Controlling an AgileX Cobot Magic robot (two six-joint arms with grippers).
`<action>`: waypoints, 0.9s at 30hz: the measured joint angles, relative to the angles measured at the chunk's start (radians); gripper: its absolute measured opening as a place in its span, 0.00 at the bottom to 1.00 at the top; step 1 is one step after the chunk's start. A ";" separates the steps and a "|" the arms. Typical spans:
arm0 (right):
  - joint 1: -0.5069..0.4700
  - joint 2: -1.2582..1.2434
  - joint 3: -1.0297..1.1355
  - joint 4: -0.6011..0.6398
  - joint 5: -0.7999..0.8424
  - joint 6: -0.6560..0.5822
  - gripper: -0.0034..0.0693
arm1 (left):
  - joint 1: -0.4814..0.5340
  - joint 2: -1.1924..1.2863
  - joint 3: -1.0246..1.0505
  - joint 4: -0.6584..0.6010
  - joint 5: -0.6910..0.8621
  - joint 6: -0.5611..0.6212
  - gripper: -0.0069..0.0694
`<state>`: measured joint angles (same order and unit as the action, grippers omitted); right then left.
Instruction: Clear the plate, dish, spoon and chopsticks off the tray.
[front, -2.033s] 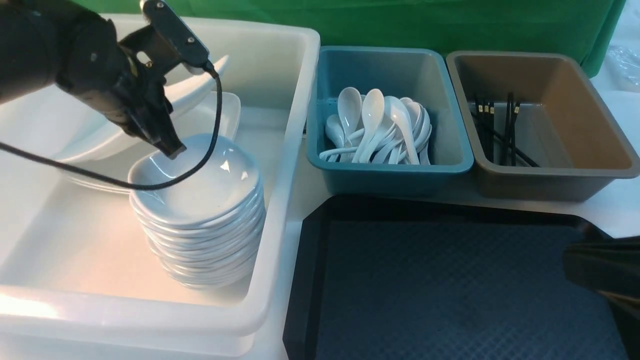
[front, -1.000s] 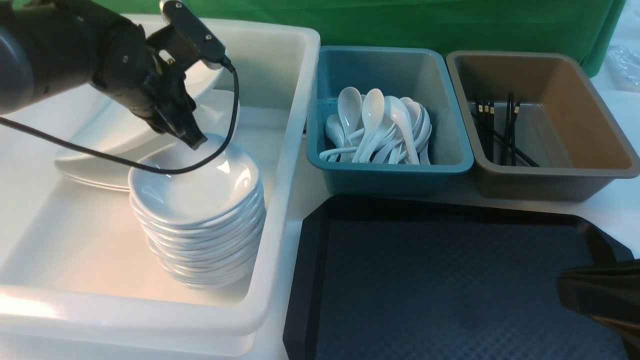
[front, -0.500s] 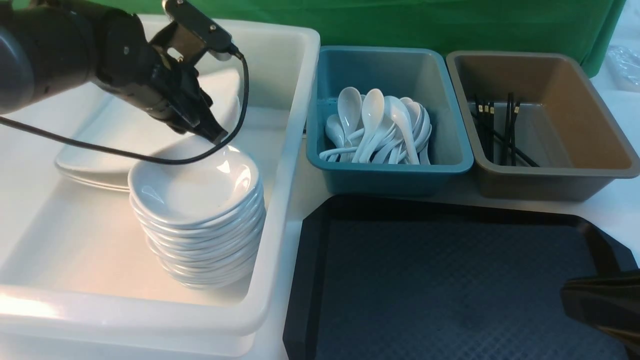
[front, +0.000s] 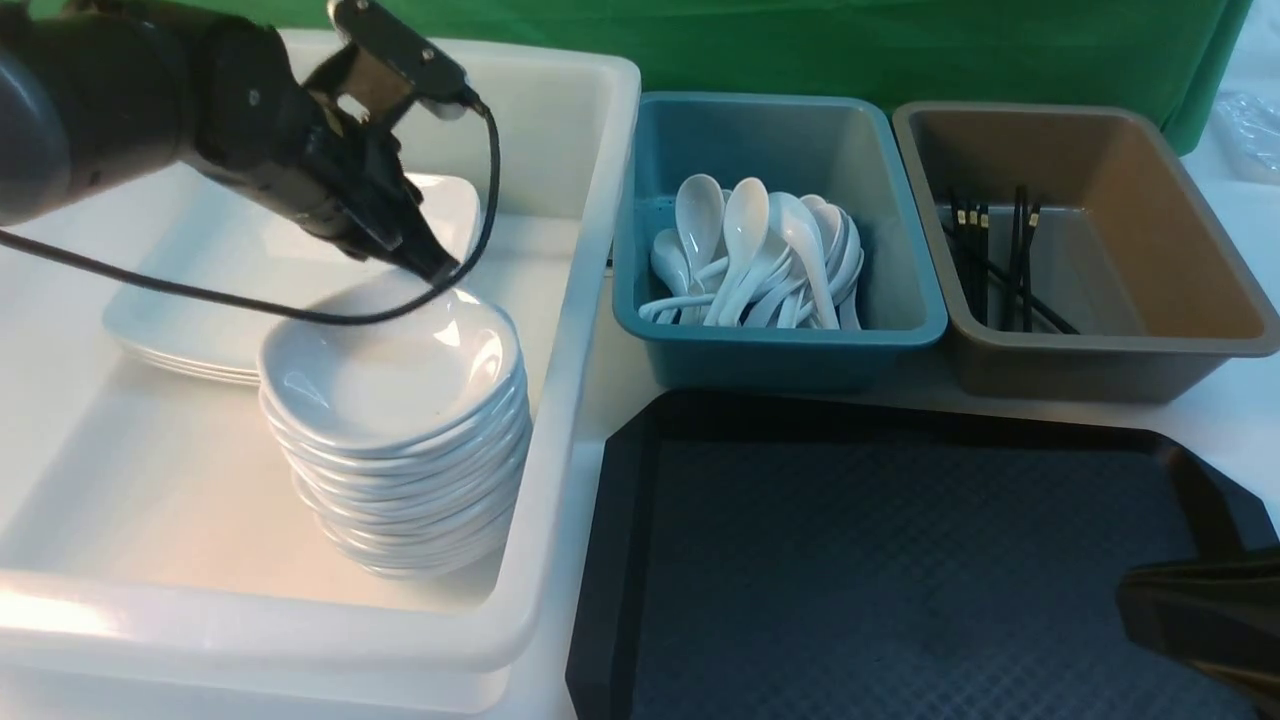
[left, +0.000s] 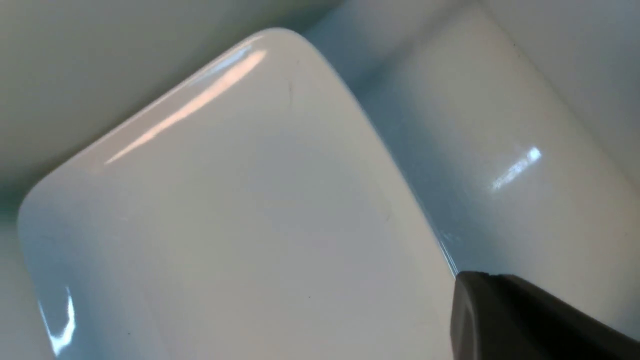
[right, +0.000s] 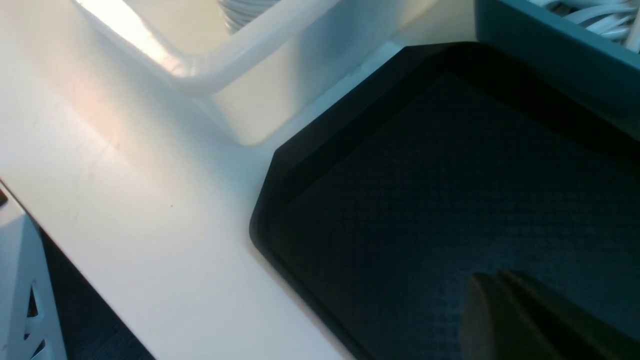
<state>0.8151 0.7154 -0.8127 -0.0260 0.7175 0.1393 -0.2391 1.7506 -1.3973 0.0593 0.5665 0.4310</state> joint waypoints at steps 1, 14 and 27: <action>0.000 0.000 0.000 0.000 0.000 0.000 0.10 | 0.000 -0.030 0.000 -0.020 0.006 0.000 0.12; 0.000 0.000 0.000 0.000 -0.002 0.006 0.12 | 0.000 -0.627 0.337 -0.414 -0.189 0.153 0.12; 0.000 0.000 0.000 -0.001 -0.007 0.011 0.08 | 0.000 -1.249 0.958 -0.573 -0.514 0.174 0.12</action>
<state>0.8151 0.7154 -0.8127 -0.0273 0.7108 0.1500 -0.2391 0.5013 -0.4389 -0.5139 0.0523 0.6054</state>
